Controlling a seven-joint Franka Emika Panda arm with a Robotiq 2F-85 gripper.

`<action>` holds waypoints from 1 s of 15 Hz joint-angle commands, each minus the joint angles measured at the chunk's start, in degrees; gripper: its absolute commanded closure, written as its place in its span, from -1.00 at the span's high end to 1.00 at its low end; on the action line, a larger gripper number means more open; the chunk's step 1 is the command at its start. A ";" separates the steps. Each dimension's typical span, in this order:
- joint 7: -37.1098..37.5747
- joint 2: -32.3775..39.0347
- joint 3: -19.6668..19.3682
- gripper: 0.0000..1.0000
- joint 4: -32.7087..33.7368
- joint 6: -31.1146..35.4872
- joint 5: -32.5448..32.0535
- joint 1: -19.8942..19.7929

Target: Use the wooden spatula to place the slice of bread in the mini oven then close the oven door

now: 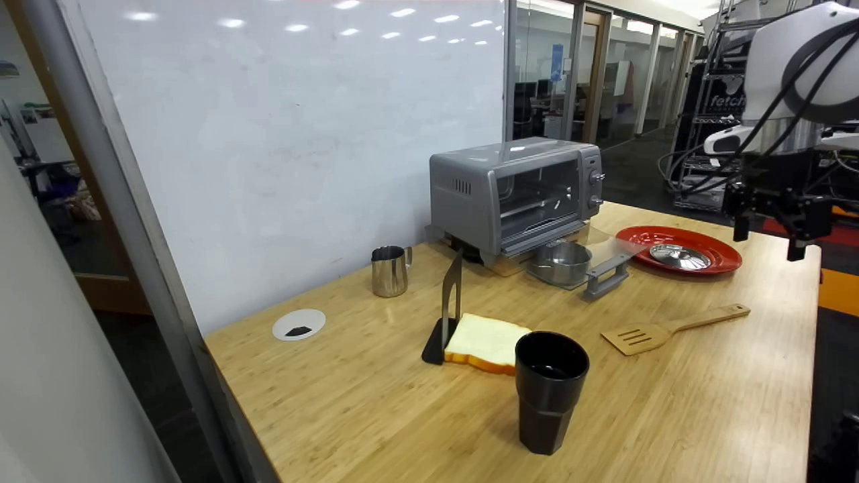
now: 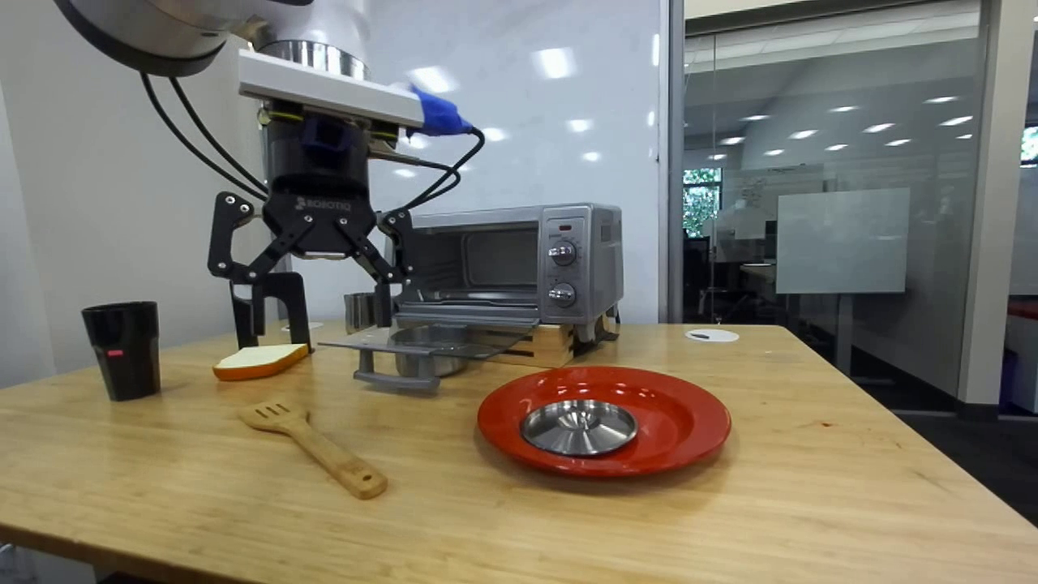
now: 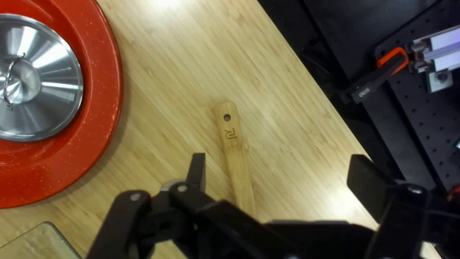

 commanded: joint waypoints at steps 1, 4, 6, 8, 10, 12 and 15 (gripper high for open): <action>-8.45 -0.88 -1.74 1.00 -5.90 11.81 0.19 -3.07; -13.64 0.85 -3.20 1.00 -8.43 18.57 2.57 -3.83; -16.66 1.69 -3.87 1.00 -10.04 21.89 5.68 -3.52; -19.69 2.50 -4.10 1.00 -11.32 24.36 9.45 -3.00; -22.65 3.19 -4.07 1.00 -12.16 26.16 12.86 -2.63; -25.42 4.11 -3.96 1.00 -12.62 27.91 16.05 -2.24; -29.91 5.31 -3.96 1.00 -13.08 30.73 21.47 -1.43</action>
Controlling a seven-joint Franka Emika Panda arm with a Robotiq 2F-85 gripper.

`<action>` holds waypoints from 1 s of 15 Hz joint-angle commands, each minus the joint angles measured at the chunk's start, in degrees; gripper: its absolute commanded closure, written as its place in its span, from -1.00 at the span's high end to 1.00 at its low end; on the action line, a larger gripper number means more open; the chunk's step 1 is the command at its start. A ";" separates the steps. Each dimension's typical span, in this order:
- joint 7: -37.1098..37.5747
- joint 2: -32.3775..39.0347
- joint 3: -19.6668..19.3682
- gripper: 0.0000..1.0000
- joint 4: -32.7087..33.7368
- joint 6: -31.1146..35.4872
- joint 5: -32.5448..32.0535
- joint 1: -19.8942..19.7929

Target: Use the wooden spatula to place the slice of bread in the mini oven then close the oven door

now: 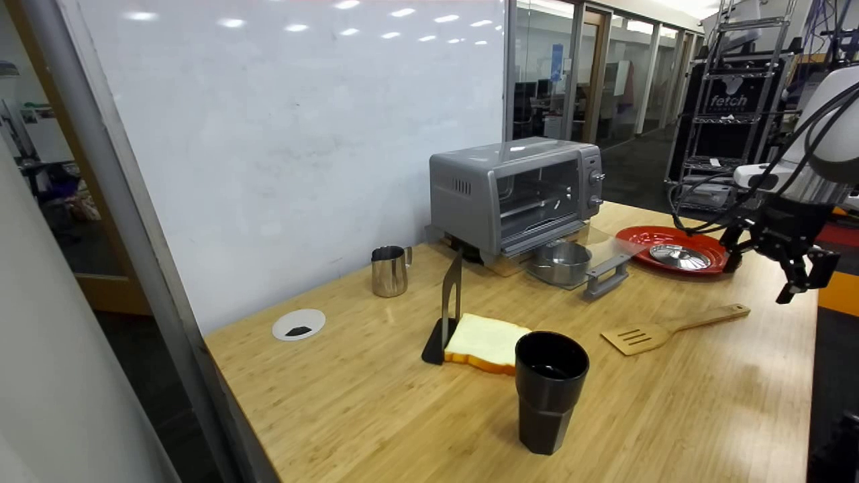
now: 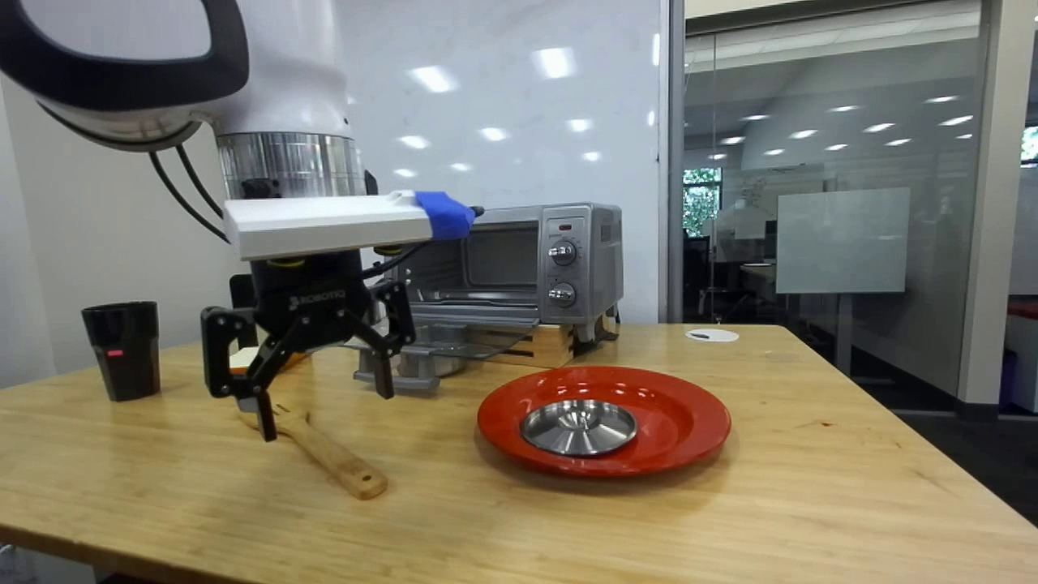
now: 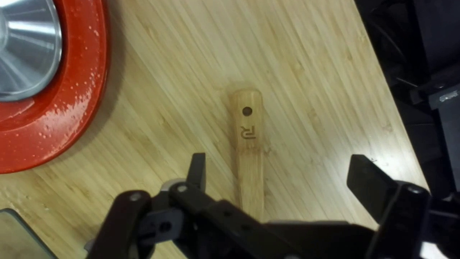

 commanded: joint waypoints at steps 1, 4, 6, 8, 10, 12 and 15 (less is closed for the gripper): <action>-6.31 2.56 -0.06 1.00 -0.62 4.74 6.61 1.12; -9.73 4.03 -0.75 1.00 -0.23 6.09 11.23 2.88; -11.01 5.15 -0.50 1.00 0.22 6.16 13.53 3.44; -11.42 6.31 -0.23 1.00 0.69 5.87 14.66 3.82; -11.00 7.31 -0.05 1.00 1.08 5.71 14.80 4.07; -10.87 8.18 -0.01 1.00 1.44 5.77 14.66 4.24; -10.49 9.28 -0.01 1.00 2.25 5.80 14.21 4.15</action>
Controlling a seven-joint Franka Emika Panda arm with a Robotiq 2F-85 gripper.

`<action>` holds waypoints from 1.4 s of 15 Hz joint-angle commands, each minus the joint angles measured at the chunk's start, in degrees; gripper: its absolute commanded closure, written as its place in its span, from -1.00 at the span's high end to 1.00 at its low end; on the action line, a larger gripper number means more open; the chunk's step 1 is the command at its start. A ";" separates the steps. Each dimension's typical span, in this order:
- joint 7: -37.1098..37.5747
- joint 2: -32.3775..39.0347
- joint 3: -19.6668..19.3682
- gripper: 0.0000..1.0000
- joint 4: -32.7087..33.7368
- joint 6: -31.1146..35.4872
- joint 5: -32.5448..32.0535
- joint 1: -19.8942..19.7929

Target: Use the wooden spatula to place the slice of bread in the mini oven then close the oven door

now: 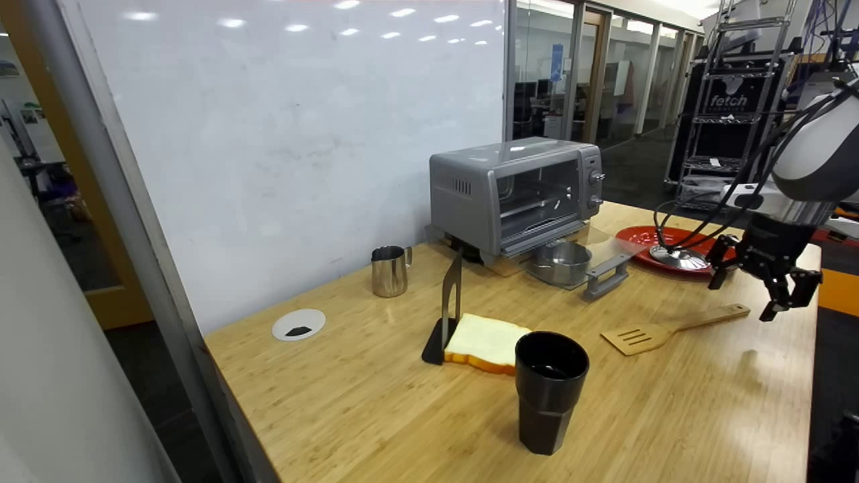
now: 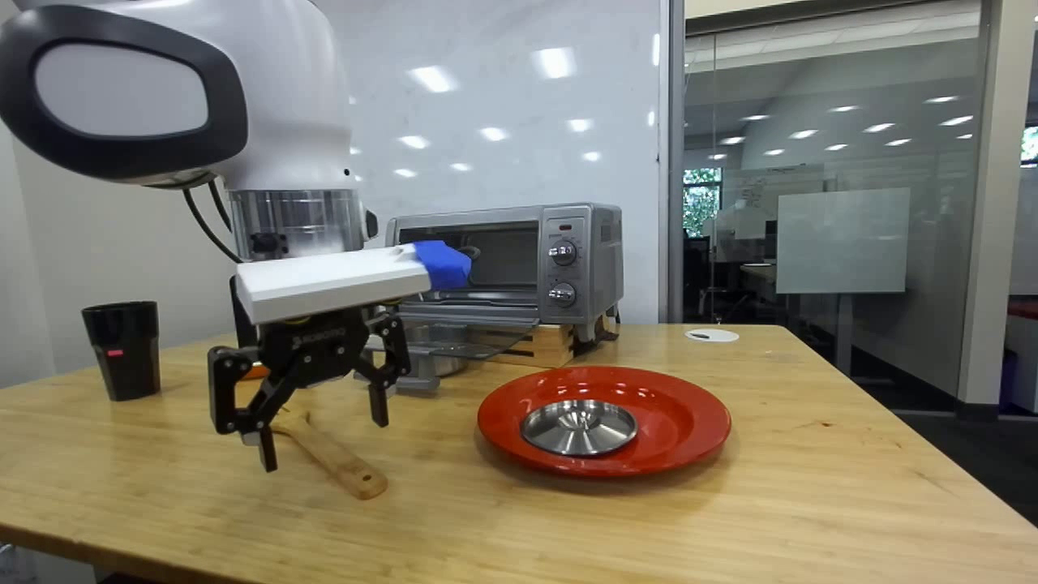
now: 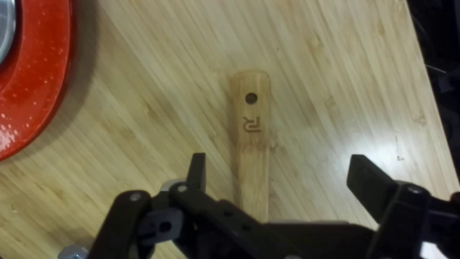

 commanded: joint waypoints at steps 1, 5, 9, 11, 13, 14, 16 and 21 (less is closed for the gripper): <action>-1.28 2.87 0.03 1.00 1.90 1.25 1.20 0.25; -0.71 4.32 0.16 1.00 2.81 1.34 0.71 0.20; 0.04 6.19 0.30 1.00 3.70 1.41 0.00 0.24; 0.21 7.01 0.28 1.00 4.05 1.49 -0.35 0.20; 0.39 7.74 0.26 1.00 4.37 1.63 -0.68 0.23; 0.51 8.11 0.23 1.00 4.50 1.72 -0.93 0.25; 0.64 8.61 0.20 1.00 4.67 1.87 -1.22 0.30; 1.06 8.97 0.17 0.41 4.57 2.32 -1.84 0.65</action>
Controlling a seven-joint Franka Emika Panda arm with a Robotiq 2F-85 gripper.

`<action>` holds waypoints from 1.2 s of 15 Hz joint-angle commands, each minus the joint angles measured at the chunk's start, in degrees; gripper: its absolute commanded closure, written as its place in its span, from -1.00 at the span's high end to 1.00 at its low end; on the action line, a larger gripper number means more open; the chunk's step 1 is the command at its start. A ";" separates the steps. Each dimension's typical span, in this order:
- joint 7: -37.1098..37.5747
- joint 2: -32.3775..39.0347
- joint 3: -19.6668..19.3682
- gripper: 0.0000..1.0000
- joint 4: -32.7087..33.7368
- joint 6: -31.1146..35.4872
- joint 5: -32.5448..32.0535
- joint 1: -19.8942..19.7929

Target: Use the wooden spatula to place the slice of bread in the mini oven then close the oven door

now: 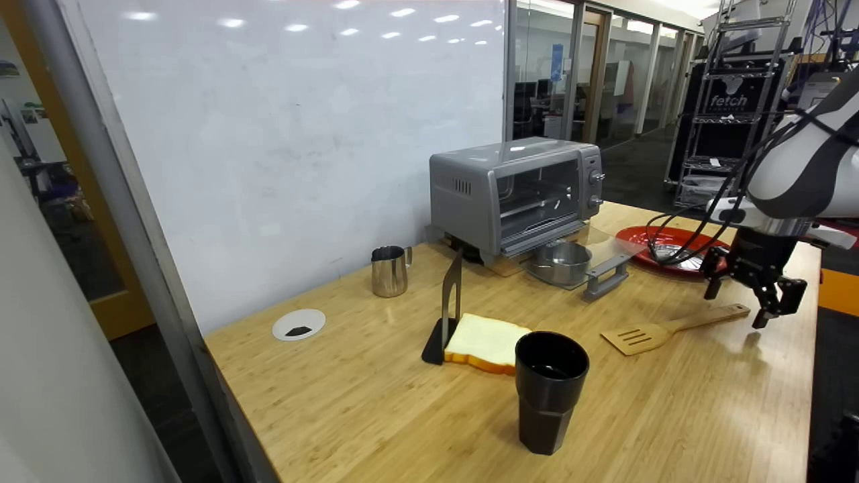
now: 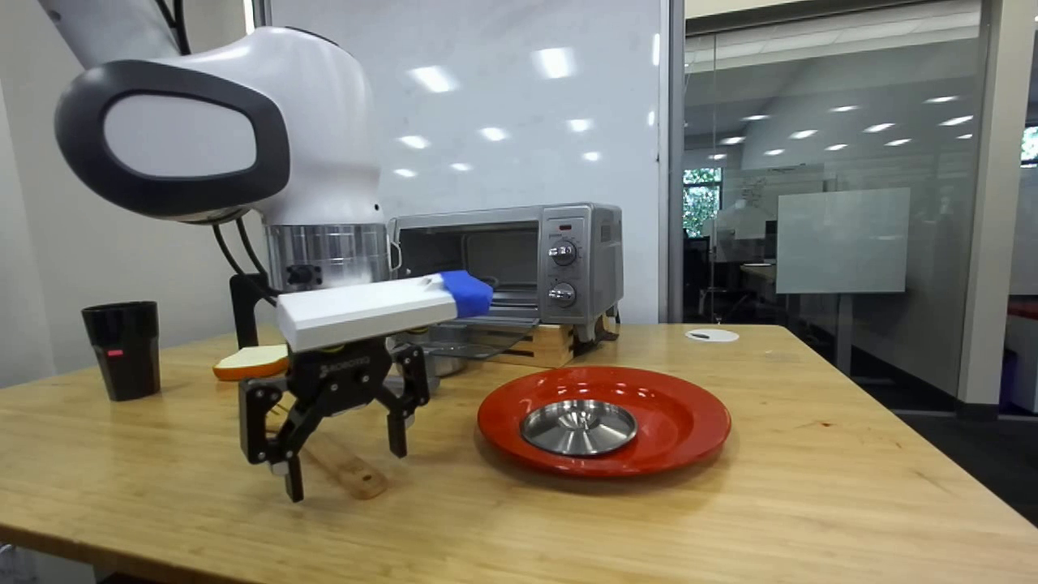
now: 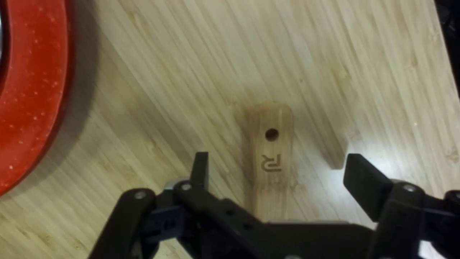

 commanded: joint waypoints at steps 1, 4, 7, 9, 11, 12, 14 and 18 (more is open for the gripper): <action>1.10 1.48 0.01 0.39 0.58 1.67 -1.50 0.67; 2.10 1.85 -0.14 -0.02 0.58 2.10 -2.81 1.07; 3.80 1.54 -0.24 -0.41 0.36 2.15 -5.07 1.13; 5.23 1.15 -0.24 -0.67 0.16 1.83 -6.73 1.09; 6.98 0.83 -0.22 -0.96 0.05 1.81 -8.17 1.15; 8.92 0.32 3.82 -0.87 0.00 1.50 -10.04 -3.08; 12.74 -1.22 4.60 -0.87 -0.24 0.23 -12.55 -3.69; 21.16 -6.93 7.09 -0.87 -1.05 -4.27 -16.96 -3.48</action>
